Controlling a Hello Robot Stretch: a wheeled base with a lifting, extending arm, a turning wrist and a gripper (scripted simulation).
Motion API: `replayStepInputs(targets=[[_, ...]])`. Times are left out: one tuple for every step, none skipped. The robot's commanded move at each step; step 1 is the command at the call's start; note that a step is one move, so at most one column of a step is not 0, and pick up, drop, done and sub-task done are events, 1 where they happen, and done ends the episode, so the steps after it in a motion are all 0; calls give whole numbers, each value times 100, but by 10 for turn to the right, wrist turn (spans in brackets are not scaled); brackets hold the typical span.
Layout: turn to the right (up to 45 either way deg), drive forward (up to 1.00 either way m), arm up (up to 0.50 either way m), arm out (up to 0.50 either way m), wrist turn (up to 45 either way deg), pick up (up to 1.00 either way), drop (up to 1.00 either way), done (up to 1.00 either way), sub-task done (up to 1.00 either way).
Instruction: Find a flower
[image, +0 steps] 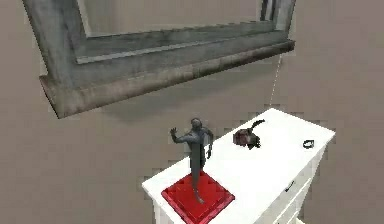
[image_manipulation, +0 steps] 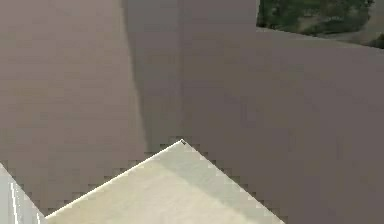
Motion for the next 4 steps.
replayStepInputs(targets=[[450,0,0,0,0,0,0,0,0],[300,0,0,0,0,0,0,0,0],[30,0,0,0,0,0,0,0,0],[0,10,0,0,0,0,0,0,0]])
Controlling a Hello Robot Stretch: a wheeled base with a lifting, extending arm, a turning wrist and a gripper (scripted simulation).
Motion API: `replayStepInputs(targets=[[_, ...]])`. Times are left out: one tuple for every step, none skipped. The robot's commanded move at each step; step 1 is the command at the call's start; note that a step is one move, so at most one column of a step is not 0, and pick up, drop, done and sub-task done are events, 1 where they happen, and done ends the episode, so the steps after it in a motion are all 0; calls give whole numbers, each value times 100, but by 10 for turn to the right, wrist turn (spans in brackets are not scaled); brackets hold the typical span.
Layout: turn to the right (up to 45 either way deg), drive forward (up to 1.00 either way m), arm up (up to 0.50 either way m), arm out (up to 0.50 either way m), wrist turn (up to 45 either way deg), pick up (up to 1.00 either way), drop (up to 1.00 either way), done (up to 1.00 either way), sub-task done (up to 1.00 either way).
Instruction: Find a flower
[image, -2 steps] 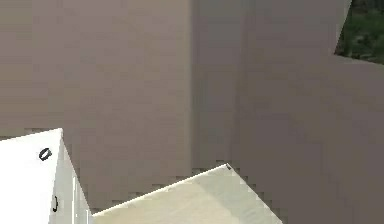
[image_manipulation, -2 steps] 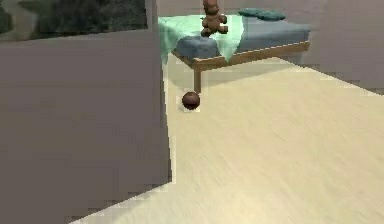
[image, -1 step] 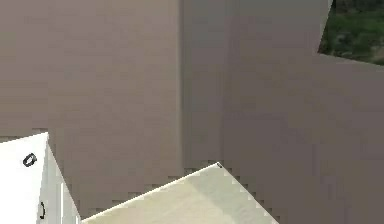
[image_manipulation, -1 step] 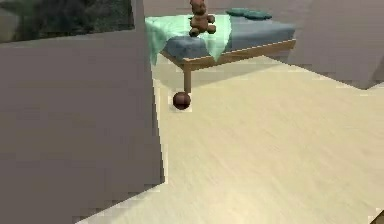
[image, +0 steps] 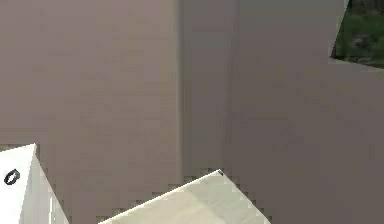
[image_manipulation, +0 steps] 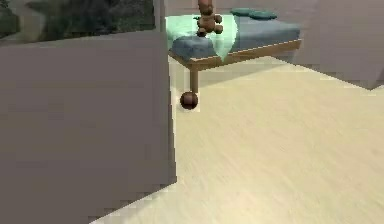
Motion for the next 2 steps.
replayStepInputs(targets=[[-450,0,0,0,0,0,0,0,0],[-180,0,0,0,0,0,0,0,0]])
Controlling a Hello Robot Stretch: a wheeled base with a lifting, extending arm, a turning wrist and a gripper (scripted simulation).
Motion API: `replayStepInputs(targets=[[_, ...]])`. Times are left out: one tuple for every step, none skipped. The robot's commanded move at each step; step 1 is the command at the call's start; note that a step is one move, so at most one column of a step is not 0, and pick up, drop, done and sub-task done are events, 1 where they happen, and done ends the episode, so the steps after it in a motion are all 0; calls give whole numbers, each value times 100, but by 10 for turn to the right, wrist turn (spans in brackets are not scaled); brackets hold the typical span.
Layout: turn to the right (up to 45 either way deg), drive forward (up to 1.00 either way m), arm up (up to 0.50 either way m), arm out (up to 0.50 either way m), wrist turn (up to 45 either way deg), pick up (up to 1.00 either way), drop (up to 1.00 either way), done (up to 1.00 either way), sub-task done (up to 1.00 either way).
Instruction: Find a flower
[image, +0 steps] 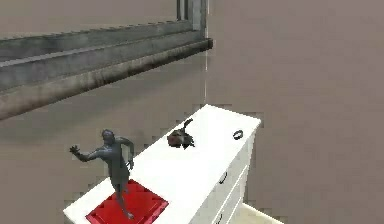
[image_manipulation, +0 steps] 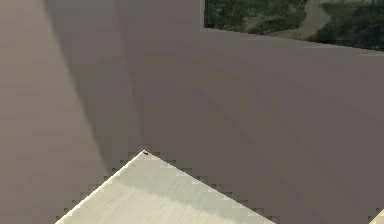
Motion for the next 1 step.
replayStepInputs(targets=[[0,0,0,0,0,0,0,100,0]])
